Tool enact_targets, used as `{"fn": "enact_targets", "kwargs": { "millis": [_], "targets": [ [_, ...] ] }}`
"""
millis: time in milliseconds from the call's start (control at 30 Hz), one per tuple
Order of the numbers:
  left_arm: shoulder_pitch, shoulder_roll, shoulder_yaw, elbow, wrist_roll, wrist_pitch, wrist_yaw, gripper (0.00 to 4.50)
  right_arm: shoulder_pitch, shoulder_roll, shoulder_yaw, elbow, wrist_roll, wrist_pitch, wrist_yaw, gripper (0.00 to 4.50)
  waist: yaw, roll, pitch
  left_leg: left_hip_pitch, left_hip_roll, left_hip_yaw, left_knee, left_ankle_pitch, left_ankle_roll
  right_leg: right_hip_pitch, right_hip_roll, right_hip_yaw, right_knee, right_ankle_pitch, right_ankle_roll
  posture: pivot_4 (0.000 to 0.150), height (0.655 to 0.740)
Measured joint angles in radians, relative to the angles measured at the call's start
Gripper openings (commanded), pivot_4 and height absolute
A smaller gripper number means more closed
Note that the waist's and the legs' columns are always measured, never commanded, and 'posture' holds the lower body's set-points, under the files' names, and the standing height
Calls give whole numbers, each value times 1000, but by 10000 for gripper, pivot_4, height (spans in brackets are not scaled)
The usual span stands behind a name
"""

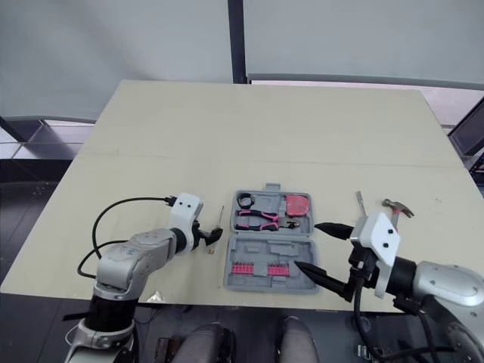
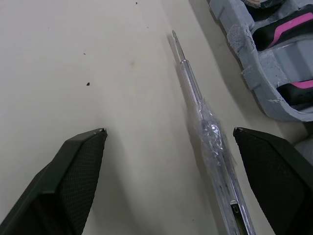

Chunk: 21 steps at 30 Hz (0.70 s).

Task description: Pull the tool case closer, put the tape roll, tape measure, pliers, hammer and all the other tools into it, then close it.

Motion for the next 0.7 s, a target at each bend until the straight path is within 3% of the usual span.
{"fn": "enact_targets", "kwargs": {
  "millis": [67, 167, 500, 600, 667, 700],
  "targets": [
    [-9, 6, -22, 8, 19, -4, 1, 36293, 10, 0, -7, -9, 3, 0, -6, 45000, 5, 0, 0, 0, 0, 0, 0, 0, 0, 1, -2, 0, 0, 0, 0, 1500, 7400],
    [-17, 23, -42, 24, 38, -16, -2, 21469, 12, 0, -31, -15, 7, 0, -20, 45000, 8, 0, 0, 0, 0, -1, 0, 0, 0, 1, -3, -1, 0, 0, 0, 1500, 7400],
    [-27, 46, -69, 33, 65, -23, -28, 21469, -1, 0, -36, -16, 19, 1, -42, 45000, 16, 0, 0, 0, 0, -1, 0, 0, 0, 1, -4, -1, -1, 0, 0, 1500, 7400],
    [-25, 46, -53, 38, 68, -30, -34, 12312, -4, 0, -36, -16, 19, 1, -42, 45000, 16, 0, 0, 0, 0, -1, 0, 0, 0, 1, -4, -1, -1, 0, 0, 1500, 7400],
    [-22, 46, -30, 43, 70, -38, -35, 2562, -4, -2, -36, -15, 19, 1, -42, 45000, 16, 0, 0, 0, 0, -1, 0, 0, 0, 1, -4, -1, -1, 0, 0, 1500, 7400],
    [-21, 45, -27, 43, 70, -40, -36, 33, -4, -4, -36, -15, 19, 1, -42, 45000, 16, 0, 0, 0, 0, -1, 0, 0, 0, 1, -4, -1, -2, 0, 0, 1500, 7400]
  ]
}}
